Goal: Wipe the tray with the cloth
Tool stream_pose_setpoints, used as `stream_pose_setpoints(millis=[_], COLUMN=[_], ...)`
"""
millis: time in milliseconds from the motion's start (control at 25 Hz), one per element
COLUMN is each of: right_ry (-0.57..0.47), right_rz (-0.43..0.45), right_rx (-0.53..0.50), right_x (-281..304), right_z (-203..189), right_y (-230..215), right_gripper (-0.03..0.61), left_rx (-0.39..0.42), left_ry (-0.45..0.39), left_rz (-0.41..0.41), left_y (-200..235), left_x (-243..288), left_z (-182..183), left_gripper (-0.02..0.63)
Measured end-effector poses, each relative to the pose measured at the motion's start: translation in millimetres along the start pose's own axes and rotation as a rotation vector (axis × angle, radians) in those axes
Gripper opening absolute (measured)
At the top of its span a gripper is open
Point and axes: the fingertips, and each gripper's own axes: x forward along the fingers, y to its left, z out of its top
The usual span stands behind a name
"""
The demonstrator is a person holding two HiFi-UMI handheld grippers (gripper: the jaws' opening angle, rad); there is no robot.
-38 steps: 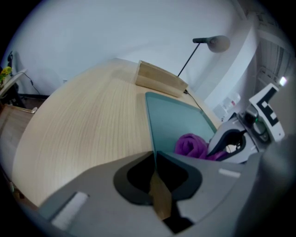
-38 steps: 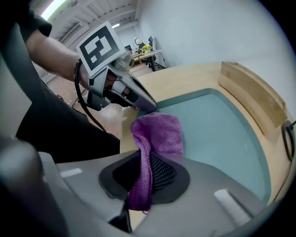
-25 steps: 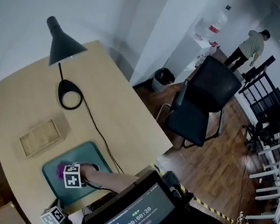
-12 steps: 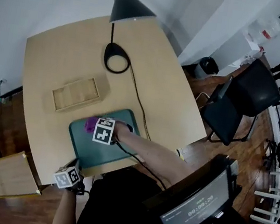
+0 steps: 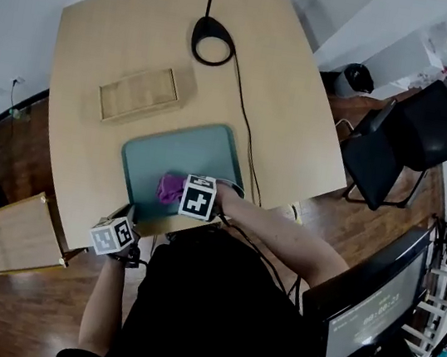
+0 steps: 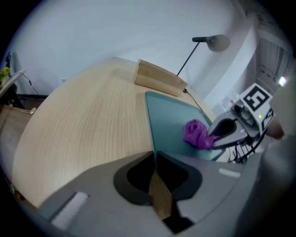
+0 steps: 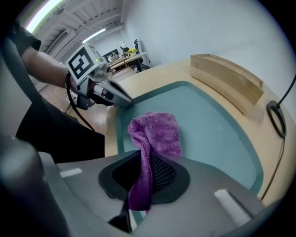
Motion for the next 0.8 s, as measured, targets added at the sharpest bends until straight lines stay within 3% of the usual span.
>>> stream_pose_setpoints(millis=[200,440,680,800], right_ry=[0.035,0.026,-0.008,0.046], right_rz=[0.065,0.047,-0.099,-0.257], right_rx=[-0.028,-0.048,0.008,0.09], right_x=[4.8,2.3,-15.9,-37.0], right_z=[-14.7,-10.0,-5.1,-20.2], right_y=[39.5,33.7,-43.5,-118.0], right_gripper=[0.048,0.048,0.048,0.048], left_rx=[0.003,0.014,0.015,0.024], left_ry=[-0.003,0.003,0.004,0.009], left_rz=[0.011,0.01,0.015,0.026], left_y=[1.0,0.1,-4.2,-5.1], left_x=[-2.8,-1.9,-2.0,0.6], left_z=[-2.3,-1.8,-5.0,-1.3], left_gripper=[0.044,0.044,0.044,0.044])
